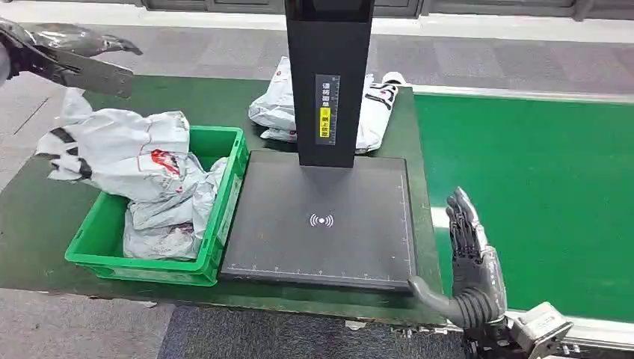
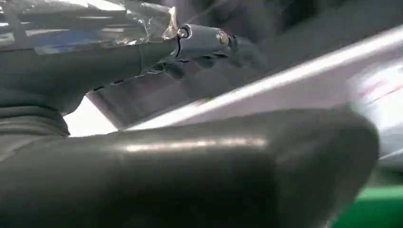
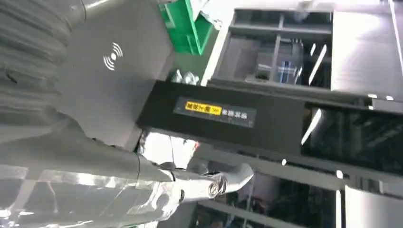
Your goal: Moved the parcel from conveyor to table for the left to box.
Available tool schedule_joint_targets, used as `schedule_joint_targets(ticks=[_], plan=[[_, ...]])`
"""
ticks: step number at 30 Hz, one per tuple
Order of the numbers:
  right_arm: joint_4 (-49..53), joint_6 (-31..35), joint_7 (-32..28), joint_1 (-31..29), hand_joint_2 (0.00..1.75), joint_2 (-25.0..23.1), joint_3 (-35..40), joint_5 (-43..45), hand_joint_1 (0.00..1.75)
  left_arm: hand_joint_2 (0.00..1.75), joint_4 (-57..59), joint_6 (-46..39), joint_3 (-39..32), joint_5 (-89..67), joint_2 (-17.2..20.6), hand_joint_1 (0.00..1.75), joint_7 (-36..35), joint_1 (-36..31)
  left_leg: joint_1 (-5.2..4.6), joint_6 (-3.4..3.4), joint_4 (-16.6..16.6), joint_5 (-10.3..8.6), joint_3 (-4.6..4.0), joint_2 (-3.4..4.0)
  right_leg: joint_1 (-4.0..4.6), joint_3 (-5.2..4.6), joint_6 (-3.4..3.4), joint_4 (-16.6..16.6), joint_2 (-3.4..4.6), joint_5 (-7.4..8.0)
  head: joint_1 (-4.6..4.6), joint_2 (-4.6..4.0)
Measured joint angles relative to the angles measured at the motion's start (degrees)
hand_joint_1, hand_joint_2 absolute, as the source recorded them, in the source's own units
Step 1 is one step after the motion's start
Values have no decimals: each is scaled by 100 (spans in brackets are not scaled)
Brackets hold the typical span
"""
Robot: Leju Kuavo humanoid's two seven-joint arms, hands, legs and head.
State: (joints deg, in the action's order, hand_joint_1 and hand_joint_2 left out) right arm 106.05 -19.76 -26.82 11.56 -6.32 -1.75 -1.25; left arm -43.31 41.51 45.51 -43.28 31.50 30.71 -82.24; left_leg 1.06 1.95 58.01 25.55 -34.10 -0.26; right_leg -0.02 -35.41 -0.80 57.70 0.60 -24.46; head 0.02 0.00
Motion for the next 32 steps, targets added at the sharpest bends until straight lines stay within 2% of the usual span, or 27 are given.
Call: schedule_joint_targets(ticks=[3, 5, 11, 18, 23, 24, 26, 28, 30, 32], plan=[[-33, -42, 42, -12, 175, 11, -65, 39, 0, 0, -889, -2, 464, 987, 303, 0, -345, 1, -2, 0, 0, 4, -2, -7, -2, 0, 0, -1, -8, -3, 2, 2], [-46, -46, 57, -24, 175, 26, -81, 64, 0, 0, -1260, -2, 629, 1113, 454, 0, -486, 12, 0, 0, 0, 4, -3, -10, 0, -1, -3, -1, -13, -6, 0, 2], [-63, -65, 147, -40, 175, 59, -83, 142, 0, 0, -2004, -2, 1061, 1810, 755, 0, -298, 11, 2, 3, -1, 1, -3, -10, 2, -1, -4, 0, -19, -4, 0, 0], [-177, -186, 354, -189, 175, 127, -85, 352, 0, 0, -3368, -2, 1489, 2876, 1128, 0, -818, 160, 0, 2, 0, 0, -2, -12, -1, 1, -3, 0, -18, -4, 0, 0], [-350, -112, 378, -335, 175, 166, -85, 435, 0, 0, -4062, -2, 1750, 3051, 1258, 0, -1132, 343, -1, 2, 1, 0, -1, -17, -1, -2, -3, -1, -22, -5, 0, 0], [-356, -62, 357, -322, 175, 171, -85, 448, 0, 175, -4069, -45, 1742, 3030, 1194, 0, -1280, 382, -1, 2, 1, 0, 0, -18, -1, -3, -3, -1, -24, -4, 0, 0], [-350, -7, 315, -251, 175, 173, -94, 496, 0, 175, -3905, -415, 1548, 2855, 907, 0, -1593, 578, -2, 0, 1, -1, 3, -31, -3, 6, -3, -2, -36, -5, 0, 2], [-295, 37, 372, -157, 175, 135, -144, 516, 0, 175, -3698, -1202, 1078, 2916, 534, 0, -1861, 999, -8, -4, 1, -4, 3, -32, -7, 7, -2, -2, -39, -4, 0, 2], [-232, 204, 584, -99, 175, 33, -184, 488, 0, 175, -3594, -2292, 240, 3437, 18, 0, -2025, 1688, -8, -5, 1, -4, 4, -33, -8, 16, -1, -1, -40, -3, 2, 2], [-210, 402, 798, -97, 175, -55, -184, 503, 0, 175, -3708, -2779, -619, 4338, -498, 0, -2018, 2558, -29, -10, -5, 5, 29, -3, -26, 19, 0, -1, -10, -3, -2, 0]])
